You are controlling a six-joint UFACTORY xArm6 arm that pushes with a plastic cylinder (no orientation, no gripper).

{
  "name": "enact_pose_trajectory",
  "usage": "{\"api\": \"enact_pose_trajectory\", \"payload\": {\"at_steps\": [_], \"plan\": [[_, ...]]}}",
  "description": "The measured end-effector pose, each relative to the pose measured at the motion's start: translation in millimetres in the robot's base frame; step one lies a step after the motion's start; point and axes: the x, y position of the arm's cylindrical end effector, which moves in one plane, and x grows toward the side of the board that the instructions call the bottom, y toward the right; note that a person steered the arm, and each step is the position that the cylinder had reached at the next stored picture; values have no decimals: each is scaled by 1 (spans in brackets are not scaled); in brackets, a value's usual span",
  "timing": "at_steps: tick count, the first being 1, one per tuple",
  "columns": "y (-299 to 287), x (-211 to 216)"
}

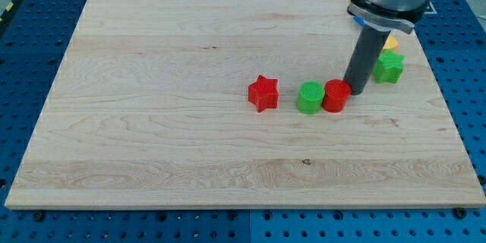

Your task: Move the green star right to the red circle

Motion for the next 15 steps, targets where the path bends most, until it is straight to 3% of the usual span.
{"api": "enact_pose_trajectory", "payload": {"at_steps": [2, 4, 5, 6, 8, 10, 12, 15], "plan": [[6, 7], [123, 2], [132, -48], [114, -75], [69, -76], [97, -77], [86, -76], [65, -25]]}}
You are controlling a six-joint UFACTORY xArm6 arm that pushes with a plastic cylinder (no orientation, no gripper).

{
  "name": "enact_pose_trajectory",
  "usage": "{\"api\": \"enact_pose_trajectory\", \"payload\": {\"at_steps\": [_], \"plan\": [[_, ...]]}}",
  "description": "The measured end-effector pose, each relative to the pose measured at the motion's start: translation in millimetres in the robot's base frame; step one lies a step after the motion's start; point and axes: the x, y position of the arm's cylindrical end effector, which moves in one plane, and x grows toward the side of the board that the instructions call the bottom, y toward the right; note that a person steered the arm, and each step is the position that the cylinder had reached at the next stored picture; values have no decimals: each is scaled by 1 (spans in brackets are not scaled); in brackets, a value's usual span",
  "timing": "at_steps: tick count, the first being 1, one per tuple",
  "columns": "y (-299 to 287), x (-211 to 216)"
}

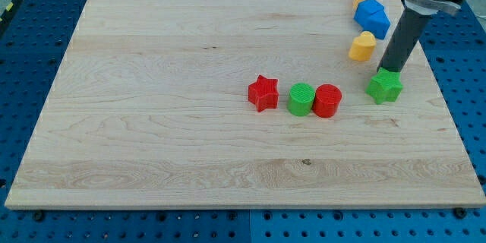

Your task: Move the green star right to the red circle

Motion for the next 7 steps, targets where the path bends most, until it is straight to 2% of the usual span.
{"api": "enact_pose_trajectory", "payload": {"at_steps": [2, 3, 4, 7], "plan": [[8, 28], [59, 28], [65, 40], [22, 51]]}}
